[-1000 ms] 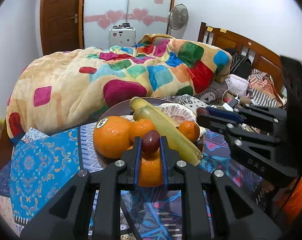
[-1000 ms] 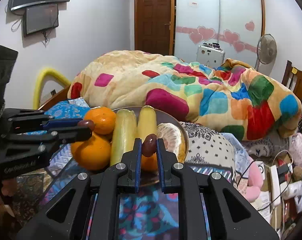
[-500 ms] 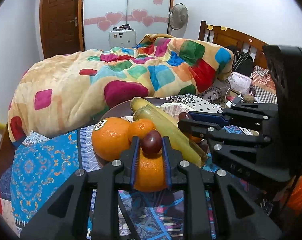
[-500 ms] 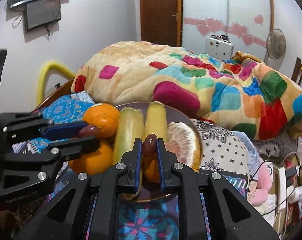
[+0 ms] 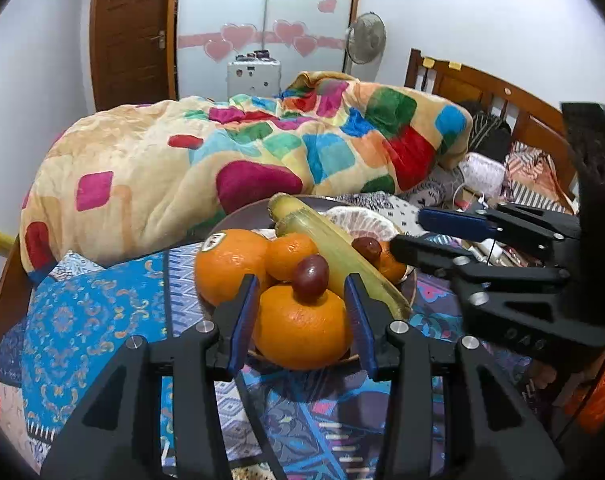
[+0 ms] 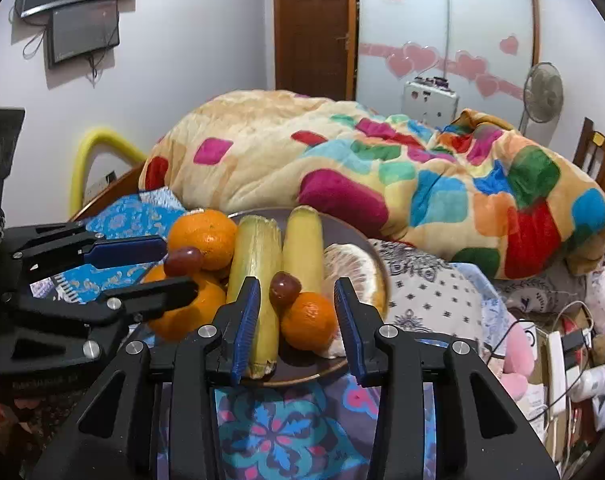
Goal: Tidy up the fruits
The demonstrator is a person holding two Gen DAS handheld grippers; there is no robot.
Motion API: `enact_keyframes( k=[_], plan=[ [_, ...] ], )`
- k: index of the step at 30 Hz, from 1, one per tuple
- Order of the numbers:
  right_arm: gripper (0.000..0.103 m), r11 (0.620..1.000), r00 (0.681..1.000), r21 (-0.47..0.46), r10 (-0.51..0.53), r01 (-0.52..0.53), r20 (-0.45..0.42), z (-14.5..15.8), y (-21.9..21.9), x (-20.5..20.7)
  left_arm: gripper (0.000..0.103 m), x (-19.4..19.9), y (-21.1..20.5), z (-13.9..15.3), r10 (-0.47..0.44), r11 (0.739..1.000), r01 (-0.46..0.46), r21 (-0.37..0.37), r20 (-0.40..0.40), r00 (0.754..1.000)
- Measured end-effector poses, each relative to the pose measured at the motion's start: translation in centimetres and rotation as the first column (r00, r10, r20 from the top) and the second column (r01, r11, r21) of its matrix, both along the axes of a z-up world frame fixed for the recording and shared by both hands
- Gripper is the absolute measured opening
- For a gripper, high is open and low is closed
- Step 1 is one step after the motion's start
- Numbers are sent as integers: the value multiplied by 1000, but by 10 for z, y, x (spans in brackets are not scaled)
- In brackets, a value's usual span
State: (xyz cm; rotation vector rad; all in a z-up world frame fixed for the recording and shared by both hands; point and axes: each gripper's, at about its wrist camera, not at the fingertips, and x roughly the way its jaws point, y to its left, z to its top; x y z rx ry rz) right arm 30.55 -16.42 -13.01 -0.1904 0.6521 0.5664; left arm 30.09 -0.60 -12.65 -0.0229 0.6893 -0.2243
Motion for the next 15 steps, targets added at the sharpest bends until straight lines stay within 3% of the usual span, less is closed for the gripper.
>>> enact_keyframes(
  k=[9, 15],
  plan=[
    [35, 995, 990, 93, -58, 46, 128, 58, -27, -55, 44, -72, 13, 63, 80, 997, -76, -35, 160, 984],
    [35, 986, 963, 159, -94, 54, 253, 101, -42, -115, 44, -147, 15, 114, 124, 992, -110, -62, 315, 941]
  ],
)
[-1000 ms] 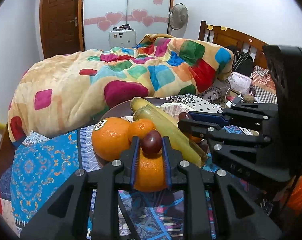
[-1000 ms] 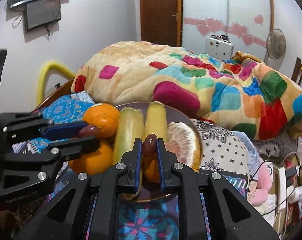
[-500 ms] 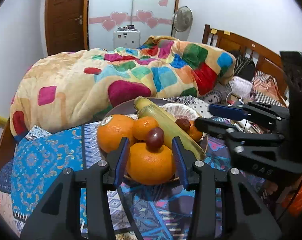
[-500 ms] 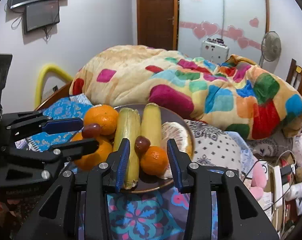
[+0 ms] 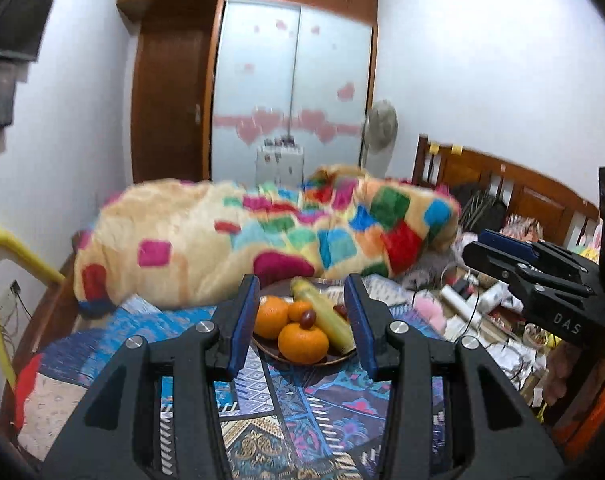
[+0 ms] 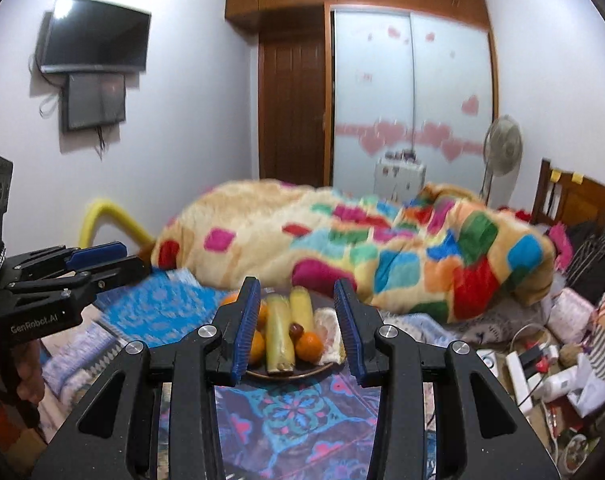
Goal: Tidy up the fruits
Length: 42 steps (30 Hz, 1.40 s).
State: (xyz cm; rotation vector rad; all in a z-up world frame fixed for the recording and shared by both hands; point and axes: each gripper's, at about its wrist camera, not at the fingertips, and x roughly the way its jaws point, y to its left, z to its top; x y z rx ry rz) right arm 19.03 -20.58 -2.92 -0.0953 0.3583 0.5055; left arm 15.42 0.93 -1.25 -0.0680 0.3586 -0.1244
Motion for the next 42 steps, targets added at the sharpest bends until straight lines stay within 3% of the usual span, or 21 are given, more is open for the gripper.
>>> enact_keyframes(
  k=[5, 8, 17, 19, 25, 42],
  plan=[
    [36, 999, 996, 49, -8, 4, 93, 28, -8, -53, 49, -51, -4, 24, 19, 1000, -19, 3, 97, 995],
    [42, 998, 991, 70, -15, 6, 132, 36, -9, -74, 56, -77, -8, 33, 25, 1000, -26, 8, 138, 990],
    [73, 991, 981, 130, -54, 30, 188, 40, -14, -110, 74, -123, -16, 41, 61, 997, -70, 36, 213, 975],
    [83, 990, 978, 133, -69, 44, 195, 40, -16, -112, 87, -128, -17, 40, 66, 996, -77, 41, 218, 974],
    [103, 986, 973, 146, -104, 74, 208, 37, -21, -125, 101, -138, -23, 38, 81, 993, -97, 60, 236, 968],
    [103, 987, 970, 134, -119, 91, 214, 32, -19, -133, 103, -133, -23, 30, 91, 993, -104, 50, 224, 970]
  ],
)
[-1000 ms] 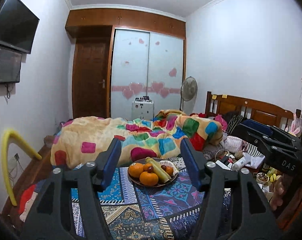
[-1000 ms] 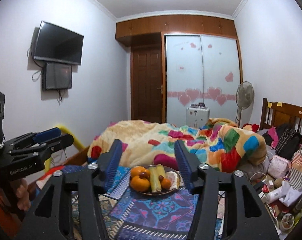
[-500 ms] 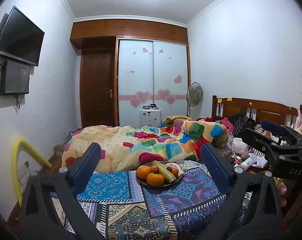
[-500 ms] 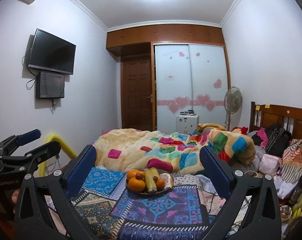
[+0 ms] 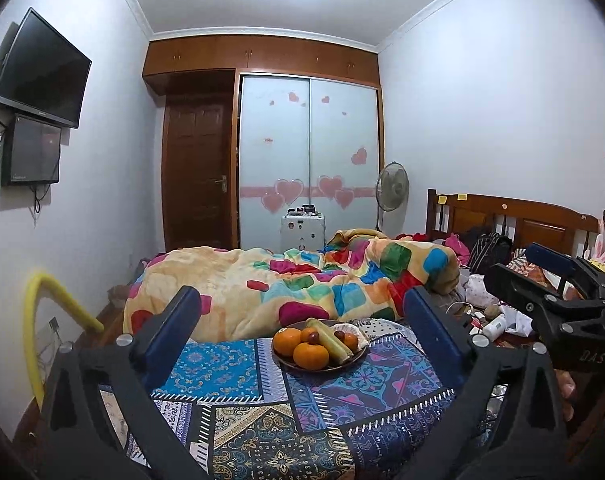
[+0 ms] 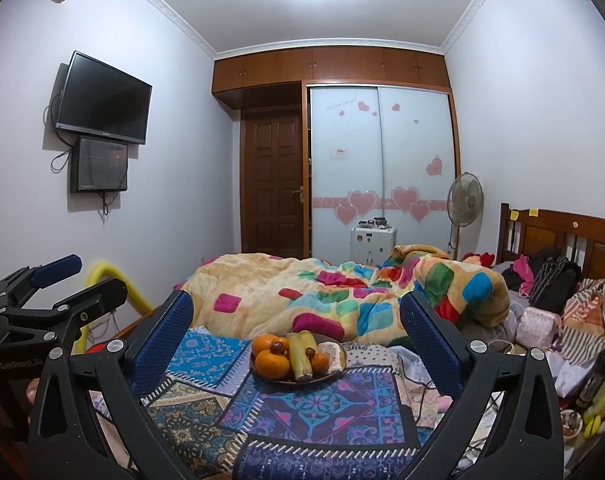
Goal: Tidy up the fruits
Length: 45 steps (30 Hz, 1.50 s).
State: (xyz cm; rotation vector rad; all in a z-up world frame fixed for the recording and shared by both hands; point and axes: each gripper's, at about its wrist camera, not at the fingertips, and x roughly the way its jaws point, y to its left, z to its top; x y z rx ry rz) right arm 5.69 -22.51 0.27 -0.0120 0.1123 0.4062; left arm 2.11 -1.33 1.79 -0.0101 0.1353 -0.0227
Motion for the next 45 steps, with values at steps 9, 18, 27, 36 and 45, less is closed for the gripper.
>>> enact_keyframes(
  k=[9, 18, 27, 36, 45],
  plan=[
    [103, 1000, 1000, 0, -8, 8, -8, -3, -2, 1, 103, 0, 1, -1, -1, 1000, 1, -6, -6, 1000],
    [103, 1000, 1000, 0, -7, 7, -10, -2, -1, 2, 103, 1, 0, -1, 2, 1000, -2, -7, -5, 1000],
    [103, 1000, 1000, -6, -12, 11, -7, -1, -3, 2, 103, 1, -3, -3, -8, 1000, 8, 0, -10, 1000],
    [103, 1000, 1000, -4, -11, 11, -10, -2, -5, 2, 103, 0, -3, -5, -11, 1000, 11, 0, -6, 1000],
    [103, 1000, 1000, -8, -14, 14, -11, -2, -8, 2, 103, 0, -3, -4, -18, 1000, 18, -2, -11, 1000]
  ],
)
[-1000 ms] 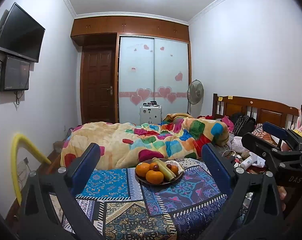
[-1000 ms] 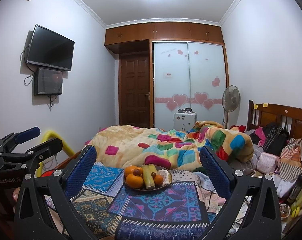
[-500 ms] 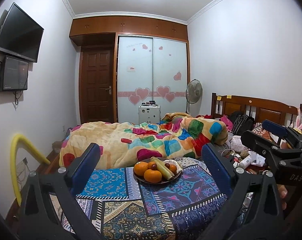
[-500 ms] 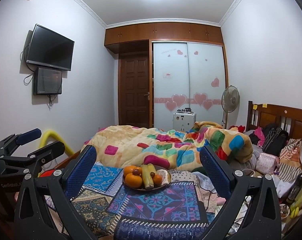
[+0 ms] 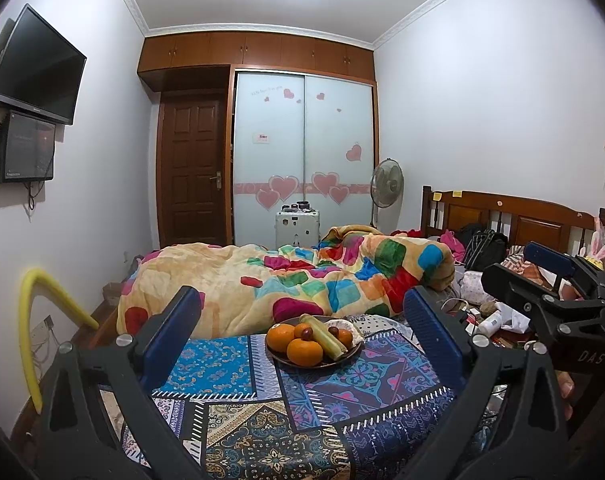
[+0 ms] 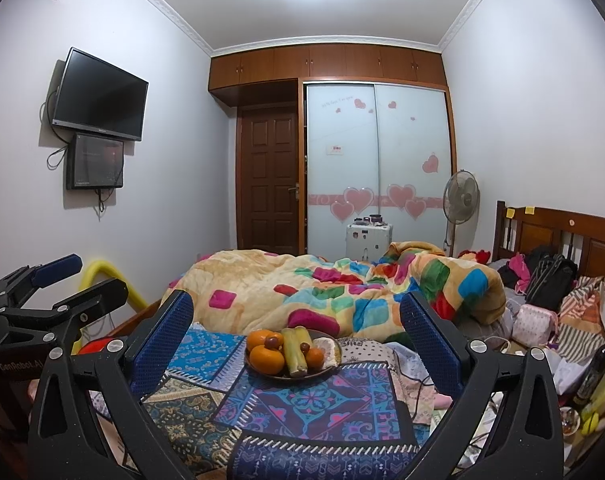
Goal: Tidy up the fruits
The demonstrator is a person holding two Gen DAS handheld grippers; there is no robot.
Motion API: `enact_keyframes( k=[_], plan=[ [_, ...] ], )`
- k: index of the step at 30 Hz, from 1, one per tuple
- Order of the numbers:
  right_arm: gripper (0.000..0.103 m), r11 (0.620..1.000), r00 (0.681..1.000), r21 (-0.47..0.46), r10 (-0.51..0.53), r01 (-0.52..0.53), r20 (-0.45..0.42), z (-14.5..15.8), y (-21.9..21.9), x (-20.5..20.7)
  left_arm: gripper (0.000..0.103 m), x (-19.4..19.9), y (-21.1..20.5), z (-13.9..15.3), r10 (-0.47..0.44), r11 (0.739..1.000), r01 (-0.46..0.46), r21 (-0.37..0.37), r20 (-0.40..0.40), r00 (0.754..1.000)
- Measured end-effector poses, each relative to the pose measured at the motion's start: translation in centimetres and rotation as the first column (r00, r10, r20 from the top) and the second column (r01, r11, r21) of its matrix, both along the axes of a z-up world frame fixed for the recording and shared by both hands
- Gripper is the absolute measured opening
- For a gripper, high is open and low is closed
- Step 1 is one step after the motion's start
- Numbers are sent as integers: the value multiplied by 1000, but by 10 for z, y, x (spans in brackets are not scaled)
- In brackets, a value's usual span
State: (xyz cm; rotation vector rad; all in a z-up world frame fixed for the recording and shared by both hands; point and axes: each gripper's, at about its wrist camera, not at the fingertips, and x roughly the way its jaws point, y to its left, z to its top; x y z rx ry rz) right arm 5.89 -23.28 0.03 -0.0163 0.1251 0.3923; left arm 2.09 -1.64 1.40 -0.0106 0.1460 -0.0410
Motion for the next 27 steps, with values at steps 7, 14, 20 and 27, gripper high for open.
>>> enact_keyframes(
  k=[7, 14, 20, 27],
  plan=[
    [103, 1000, 1000, -1, 0, 0, 2, 0, 0, 0, 103, 1, 0, 2, -17, 1000, 17, -9, -4, 1000],
    [103, 1000, 1000, -1, -1, 1, 3, 0, 0, 0, 103, 2, 0, 2, -22, 1000, 21, -15, -10, 1000],
    [103, 1000, 1000, -2, -1, 1, 3, 0, 0, 0, 103, 2, -1, 2, -28, 999, 28, -25, -18, 999],
    [103, 1000, 1000, -2, -1, 1, 1, -1, -2, 0, 103, 2, -1, 2, -35, 999, 35, -25, -22, 999]
  ],
)
